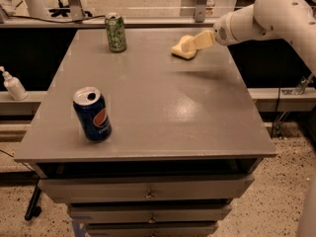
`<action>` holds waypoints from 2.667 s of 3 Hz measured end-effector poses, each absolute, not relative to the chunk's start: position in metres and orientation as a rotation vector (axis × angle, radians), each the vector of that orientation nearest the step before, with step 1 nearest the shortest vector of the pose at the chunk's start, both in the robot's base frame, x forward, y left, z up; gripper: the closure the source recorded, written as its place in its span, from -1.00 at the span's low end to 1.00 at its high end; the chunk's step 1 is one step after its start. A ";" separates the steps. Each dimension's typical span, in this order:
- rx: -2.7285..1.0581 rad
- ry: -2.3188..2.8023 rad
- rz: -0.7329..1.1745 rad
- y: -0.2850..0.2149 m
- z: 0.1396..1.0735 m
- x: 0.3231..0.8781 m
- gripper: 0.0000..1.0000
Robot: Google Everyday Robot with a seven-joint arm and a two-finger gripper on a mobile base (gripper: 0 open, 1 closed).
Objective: Move sponge near pepsi can
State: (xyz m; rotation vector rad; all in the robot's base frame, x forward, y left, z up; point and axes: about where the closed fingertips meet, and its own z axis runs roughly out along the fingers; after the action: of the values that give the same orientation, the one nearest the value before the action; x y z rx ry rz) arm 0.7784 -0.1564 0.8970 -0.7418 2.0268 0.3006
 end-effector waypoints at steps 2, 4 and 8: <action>-0.760 2.020 0.366 -0.132 0.870 0.784 -1.00; -0.737 2.021 0.348 -0.129 0.848 0.796 -0.68; -0.759 1.989 0.301 -0.142 0.865 0.794 1.00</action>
Offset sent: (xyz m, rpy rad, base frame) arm 0.0112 0.0310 -0.0409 0.0344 0.0149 0.0453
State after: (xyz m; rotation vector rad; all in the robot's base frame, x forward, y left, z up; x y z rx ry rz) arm 0.7943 -0.1416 0.8653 -0.7589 1.9895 0.3012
